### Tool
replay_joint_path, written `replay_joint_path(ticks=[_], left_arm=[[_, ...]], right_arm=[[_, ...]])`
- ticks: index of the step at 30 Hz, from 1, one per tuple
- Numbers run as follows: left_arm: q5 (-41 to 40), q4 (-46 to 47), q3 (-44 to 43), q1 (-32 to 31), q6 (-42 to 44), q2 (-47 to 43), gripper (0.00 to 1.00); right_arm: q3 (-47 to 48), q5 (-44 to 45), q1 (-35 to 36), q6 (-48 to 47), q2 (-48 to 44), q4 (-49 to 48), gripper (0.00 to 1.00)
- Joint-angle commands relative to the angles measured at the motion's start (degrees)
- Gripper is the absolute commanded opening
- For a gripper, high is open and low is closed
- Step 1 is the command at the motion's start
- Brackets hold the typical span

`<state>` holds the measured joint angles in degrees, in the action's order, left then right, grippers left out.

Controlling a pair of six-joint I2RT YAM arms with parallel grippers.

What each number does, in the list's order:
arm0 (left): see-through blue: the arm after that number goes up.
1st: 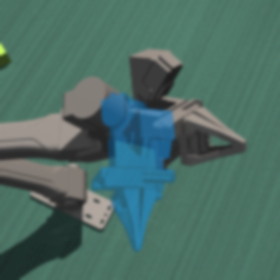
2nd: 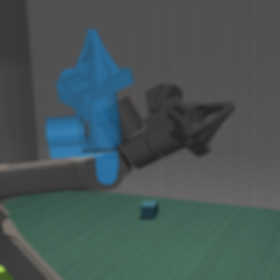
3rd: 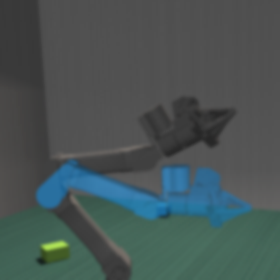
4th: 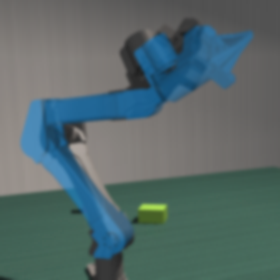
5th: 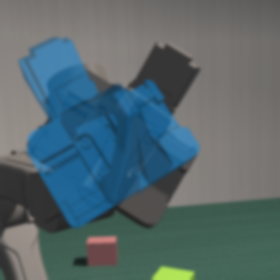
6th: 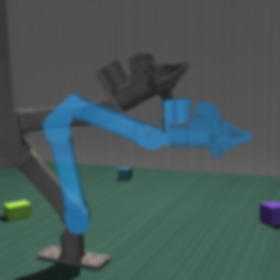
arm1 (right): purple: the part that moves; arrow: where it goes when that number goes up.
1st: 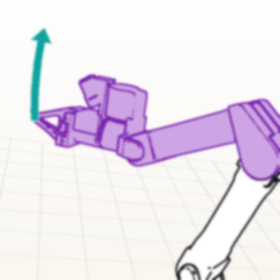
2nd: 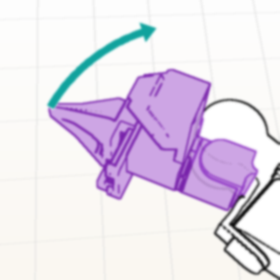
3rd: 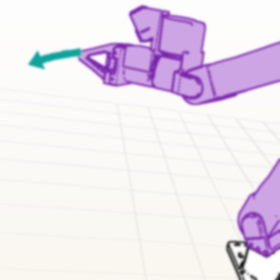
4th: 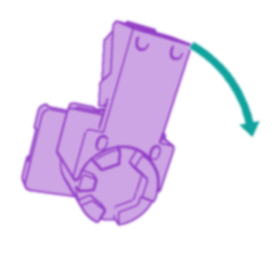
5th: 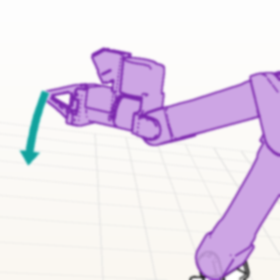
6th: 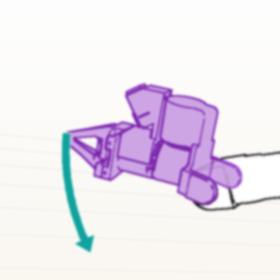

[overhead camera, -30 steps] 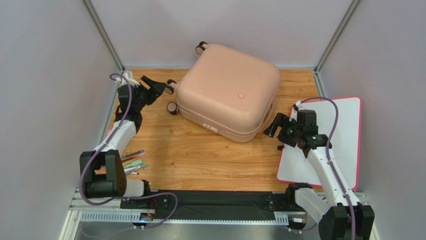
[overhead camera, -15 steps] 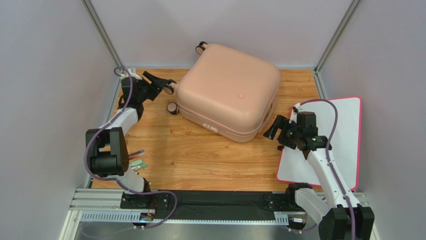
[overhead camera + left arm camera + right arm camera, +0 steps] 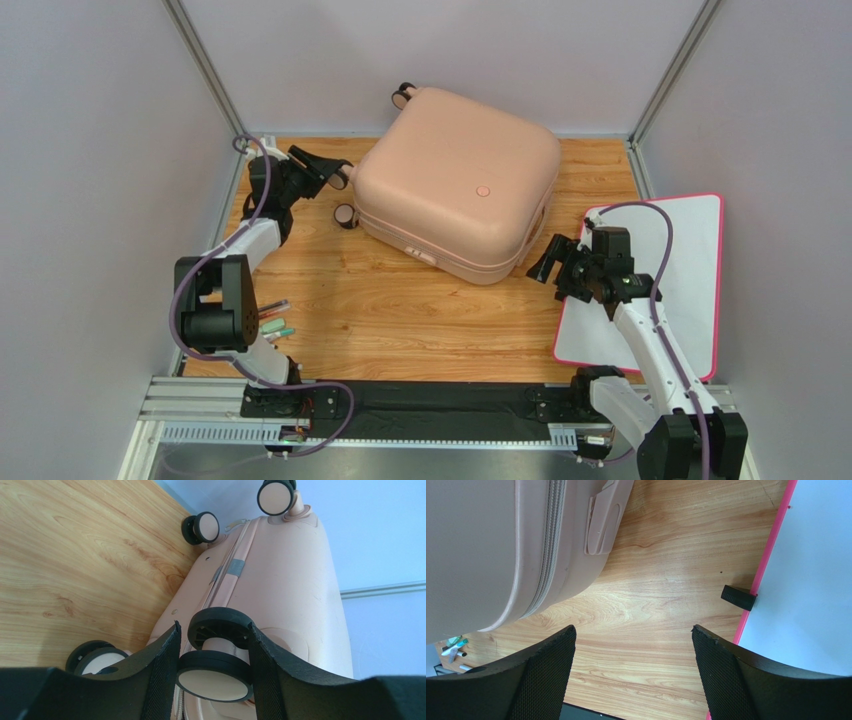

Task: Pack the luggage
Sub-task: Zip the luggage at the center of the board.

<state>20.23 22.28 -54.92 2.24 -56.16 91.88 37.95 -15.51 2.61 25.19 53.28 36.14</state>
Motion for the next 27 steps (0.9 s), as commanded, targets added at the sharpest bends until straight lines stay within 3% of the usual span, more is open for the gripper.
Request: replay_joint_path(ticks=[1,3,8,17,27], left_arm=[[2.6,2.3,2.4,-1.7,-1.3,-1.1,0.15],[2.8,4.1,4.5,-1.7,-1.9,-1.4,0.0],[2.7,10.4,11.3,-2.0,-2.8,-5.5,0.0],[3.1,11.6,19.1,-4.3,-0.5,-12.9,0.0],[0.5,9.2,29.7,-6.7,2.5,-30.1,0.0]], right_arm=[[-0.5,0.0,0.2,-0.4,-1.5,-1.5,0.86],[-0.7,0.0,0.1,-0.2,-1.9,-1.7,0.86],[0.1,0.9,0.2,0.0,-0.7,-2.1,0.86],[2.5,2.4,0.2,2.0,3.0,-3.1,0.87],[1.9,-1.5,0.1,2.8,-1.5,-2.3,0.9]])
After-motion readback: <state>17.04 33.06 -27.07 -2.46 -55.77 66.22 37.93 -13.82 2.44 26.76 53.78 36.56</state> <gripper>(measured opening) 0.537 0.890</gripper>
